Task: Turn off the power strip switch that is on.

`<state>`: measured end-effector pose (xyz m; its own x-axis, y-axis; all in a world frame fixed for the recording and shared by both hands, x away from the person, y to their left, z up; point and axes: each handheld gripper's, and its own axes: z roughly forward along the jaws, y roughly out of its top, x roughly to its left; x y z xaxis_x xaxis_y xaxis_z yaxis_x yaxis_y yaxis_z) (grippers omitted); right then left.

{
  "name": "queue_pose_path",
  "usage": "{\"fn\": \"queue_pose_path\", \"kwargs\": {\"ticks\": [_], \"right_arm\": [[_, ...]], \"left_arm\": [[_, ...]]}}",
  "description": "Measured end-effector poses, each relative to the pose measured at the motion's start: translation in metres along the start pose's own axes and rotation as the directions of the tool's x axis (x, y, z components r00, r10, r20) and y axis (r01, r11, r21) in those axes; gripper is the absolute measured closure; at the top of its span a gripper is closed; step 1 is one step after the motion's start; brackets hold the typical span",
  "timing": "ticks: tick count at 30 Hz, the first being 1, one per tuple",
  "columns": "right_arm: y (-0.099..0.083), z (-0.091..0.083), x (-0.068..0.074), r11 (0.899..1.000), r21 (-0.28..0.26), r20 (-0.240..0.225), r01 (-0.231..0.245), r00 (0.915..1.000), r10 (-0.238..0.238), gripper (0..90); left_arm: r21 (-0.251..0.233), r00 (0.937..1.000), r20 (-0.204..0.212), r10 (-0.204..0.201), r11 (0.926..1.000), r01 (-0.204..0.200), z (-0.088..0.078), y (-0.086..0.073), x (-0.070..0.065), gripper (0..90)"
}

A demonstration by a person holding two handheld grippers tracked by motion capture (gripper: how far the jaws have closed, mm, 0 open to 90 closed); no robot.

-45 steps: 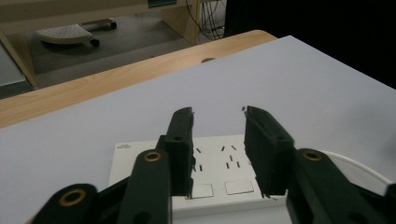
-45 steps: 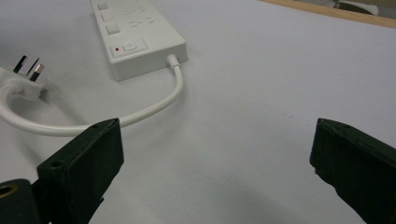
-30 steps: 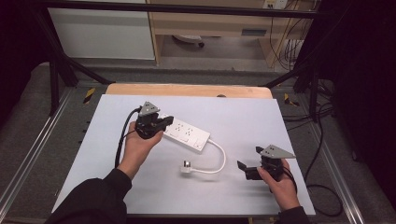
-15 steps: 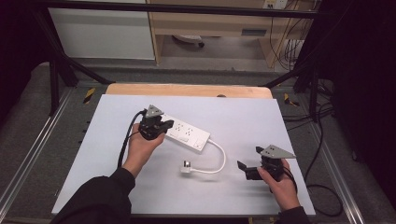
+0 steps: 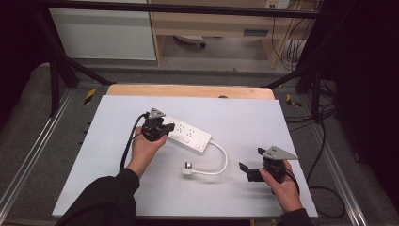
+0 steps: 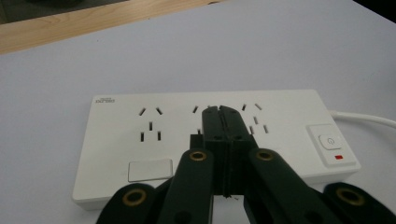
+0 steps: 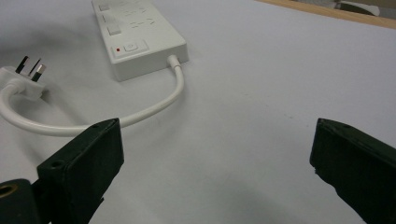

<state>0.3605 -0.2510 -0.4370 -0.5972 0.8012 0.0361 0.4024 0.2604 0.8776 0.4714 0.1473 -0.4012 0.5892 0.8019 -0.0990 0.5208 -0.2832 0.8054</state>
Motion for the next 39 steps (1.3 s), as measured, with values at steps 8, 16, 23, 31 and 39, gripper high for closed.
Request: {"fn": "queue_pose_path", "kwargs": {"ticks": [8, 16, 23, 31, 39], "right_arm": [[0.000, 0.000, 0.000, 1.000, 0.000, -0.002, -0.002, 1.0000, 0.002, 3.2], [0.000, 0.000, -0.001, 1.000, 0.000, -0.001, -0.007, 1.0000, 0.007, 3.1], [0.000, 0.000, -0.001, 1.000, -0.002, -0.001, -0.007, 1.0000, 0.007, 3.1], [0.000, 0.000, -0.001, 1.000, -0.002, -0.002, -0.006, 1.0000, 0.006, 3.1], [0.000, 0.000, -0.001, 1.000, 0.000, -0.001, -0.002, 1.0000, 0.002, 3.1]], "left_arm": [[0.012, 1.0000, -0.001, -0.002, 0.9999, 0.002, 0.004, -0.002, 0.001, 90.0], [0.026, 0.9999, -0.013, -0.002, 0.9997, 0.003, 0.009, -0.007, 0.004, 89.9], [0.024, 0.9998, -0.019, -0.001, 0.9997, 0.001, 0.012, -0.008, 0.004, 89.9], [0.037, 0.9997, -0.022, 0.013, 0.9992, -0.012, 0.017, -0.012, 0.002, 90.0], [0.041, 0.9994, -0.032, 0.011, 0.9991, -0.009, 0.019, -0.016, 0.003, 89.9]]}}
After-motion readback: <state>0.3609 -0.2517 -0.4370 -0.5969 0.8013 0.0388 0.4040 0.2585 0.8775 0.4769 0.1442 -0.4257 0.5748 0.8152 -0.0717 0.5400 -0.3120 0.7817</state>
